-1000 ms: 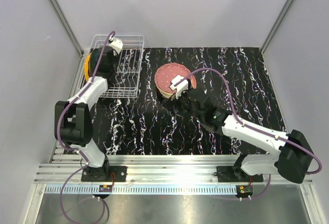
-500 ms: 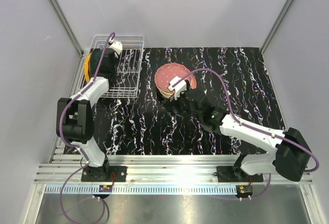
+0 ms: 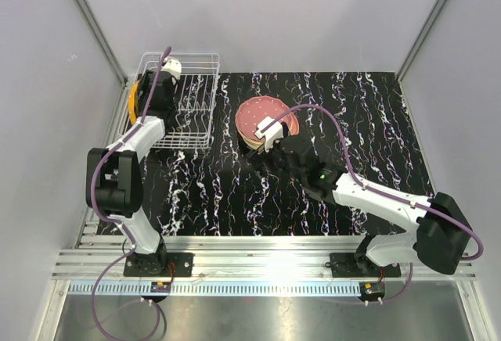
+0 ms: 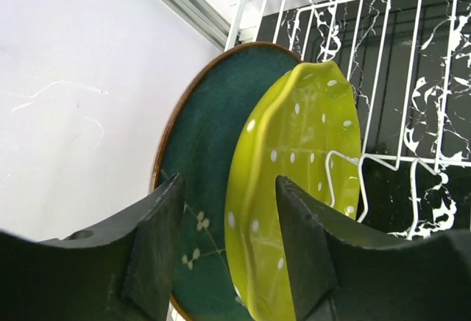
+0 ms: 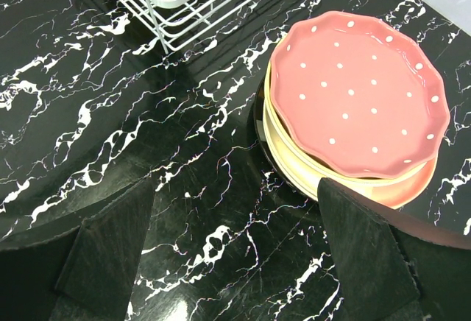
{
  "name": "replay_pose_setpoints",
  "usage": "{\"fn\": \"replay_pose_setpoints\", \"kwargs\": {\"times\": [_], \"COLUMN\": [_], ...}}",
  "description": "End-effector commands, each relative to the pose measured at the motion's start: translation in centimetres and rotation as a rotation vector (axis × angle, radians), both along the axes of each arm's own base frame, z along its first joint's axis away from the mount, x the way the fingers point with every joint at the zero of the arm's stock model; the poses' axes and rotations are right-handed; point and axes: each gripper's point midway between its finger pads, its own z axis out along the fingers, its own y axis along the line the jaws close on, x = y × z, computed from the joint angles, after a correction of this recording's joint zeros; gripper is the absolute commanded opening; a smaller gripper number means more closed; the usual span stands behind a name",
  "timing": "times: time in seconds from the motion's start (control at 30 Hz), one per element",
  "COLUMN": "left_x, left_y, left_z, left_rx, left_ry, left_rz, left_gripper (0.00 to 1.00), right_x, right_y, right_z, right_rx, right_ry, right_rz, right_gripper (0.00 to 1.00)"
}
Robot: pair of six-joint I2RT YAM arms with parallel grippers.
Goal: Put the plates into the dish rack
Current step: Insert the plate into the dish rack
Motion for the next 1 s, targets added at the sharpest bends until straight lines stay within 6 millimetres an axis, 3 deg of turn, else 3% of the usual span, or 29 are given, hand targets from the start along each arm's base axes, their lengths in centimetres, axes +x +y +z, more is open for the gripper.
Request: {"fn": "replay_pose_setpoints", "kwargs": {"times": [0.0, 0.17, 0.4, 0.47, 0.53, 0.73, 0.87, 0.9, 0.97], "left_x": [0.9, 0.4, -1.6, -2.1, -3.4, -7.1, -10.8, -12.0, -13.5], "left_y": [0.6, 0.1, -2.3, -3.9, -5.8, -11.4, -13.8, -13.7, -15.2], "left_z": [3.5, 5.2, 11.3, 11.7, 13.5, 13.0, 12.7, 12.3, 13.2], "left_rx": [-0.017, -0.085, -0.266, -0.336, -0.426, -0.69, -0.719, -0.708, -0.674], "left_ry": [-0.12, -0.148, -0.259, -0.25, -0.258, -0.222, -0.265, -0.274, -0.317], "left_rz": [0.038, 0.027, -0.064, -0.13, -0.214, -0.413, -0.504, -0.489, -0.523], "left_gripper": [0.57, 0.66, 0.73, 0.74, 0.75, 0.8, 0.82, 0.82, 0.82], "right_x": [0.6, 0.4, 0.1, 0.5, 1.2, 4.2, 6.8, 7.2, 8.8], "right_y": [-0.1, -0.1, 0.0, -0.4, -0.9, -3.3, -4.9, -5.1, -6.1], "right_z": [0.9, 2.0, 4.5, 5.3, 5.8, 5.9, 4.2, 4.0, 3.4], "right_rx": [0.026, 0.05, 0.136, 0.17, 0.22, 0.304, 0.325, 0.336, 0.361], "right_ry": [-0.012, -0.01, 0.019, 0.035, 0.072, 0.207, 0.325, 0.344, 0.39], "right_rz": [-0.019, -0.016, -0.004, -0.03, -0.082, -0.247, -0.352, -0.366, -0.419], "right_gripper": [1.0, 1.0, 1.0, 1.0, 1.0, 0.98, 0.86, 0.79, 0.71]}}
